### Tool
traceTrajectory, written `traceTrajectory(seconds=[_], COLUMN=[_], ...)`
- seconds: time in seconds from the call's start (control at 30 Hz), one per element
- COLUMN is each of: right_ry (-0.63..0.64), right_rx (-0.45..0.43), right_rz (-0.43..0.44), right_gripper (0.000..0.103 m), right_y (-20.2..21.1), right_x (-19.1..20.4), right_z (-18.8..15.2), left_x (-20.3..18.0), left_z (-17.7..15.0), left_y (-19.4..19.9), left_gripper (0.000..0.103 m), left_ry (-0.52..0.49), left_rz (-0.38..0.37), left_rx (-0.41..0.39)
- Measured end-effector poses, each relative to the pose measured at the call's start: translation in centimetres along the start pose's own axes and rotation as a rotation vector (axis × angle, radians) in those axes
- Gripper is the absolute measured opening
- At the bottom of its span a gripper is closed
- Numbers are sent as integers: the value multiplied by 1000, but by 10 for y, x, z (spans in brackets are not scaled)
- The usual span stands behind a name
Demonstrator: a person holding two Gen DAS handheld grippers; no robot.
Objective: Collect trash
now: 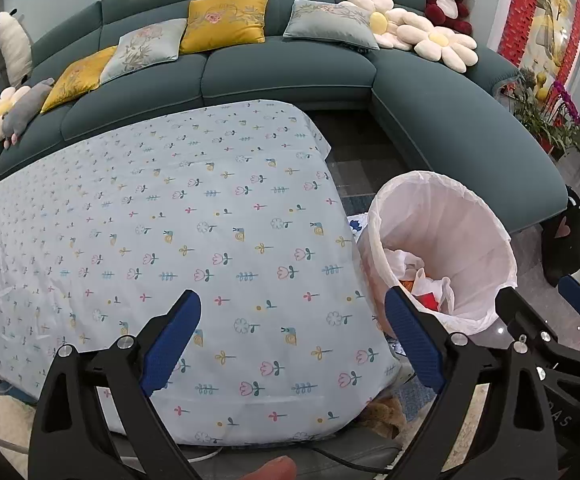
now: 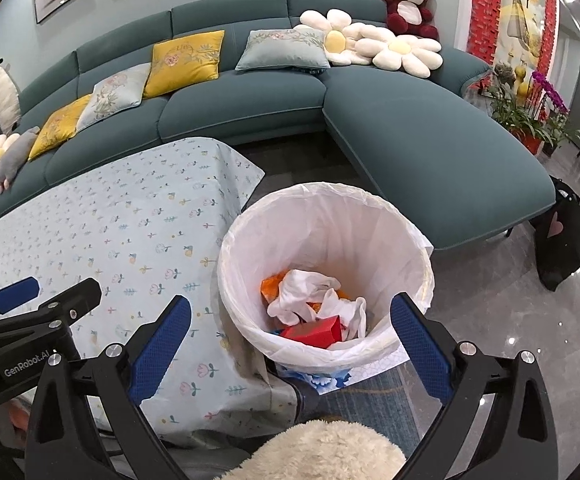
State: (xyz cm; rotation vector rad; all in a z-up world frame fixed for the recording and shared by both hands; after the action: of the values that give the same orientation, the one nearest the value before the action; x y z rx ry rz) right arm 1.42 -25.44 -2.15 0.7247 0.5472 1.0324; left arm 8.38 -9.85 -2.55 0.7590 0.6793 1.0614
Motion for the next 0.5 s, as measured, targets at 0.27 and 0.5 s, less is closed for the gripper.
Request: traceTrajectory(seconds=[0.27, 0.5], right_ry=[1, 11], right_rx=[21, 30], right_rz=[-7, -15], right_gripper=[96, 96], right_y=[-3, -4], right_x=[-2, -2], right_z=[-10, -17], left_x=[0, -2], left_z=[-3, -5], left_y=[0, 0], left_gripper=[89, 89], left_ry=[5, -3], left_rz=[7, 13], left_rx=[2, -2])
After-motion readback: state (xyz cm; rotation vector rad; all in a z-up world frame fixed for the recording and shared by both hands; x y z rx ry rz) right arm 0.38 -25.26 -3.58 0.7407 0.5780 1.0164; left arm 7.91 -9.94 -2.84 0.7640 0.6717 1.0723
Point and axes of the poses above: each gripper's, at about its wrist camera, not at the fingertips, and y roughly against the way its jaws point, x to its left, z to its top, the point moved 1 cm from there along -y, roughly the way its jaws point, and after that the axes turned 7 degrees about -z, right-handed, at the moved point
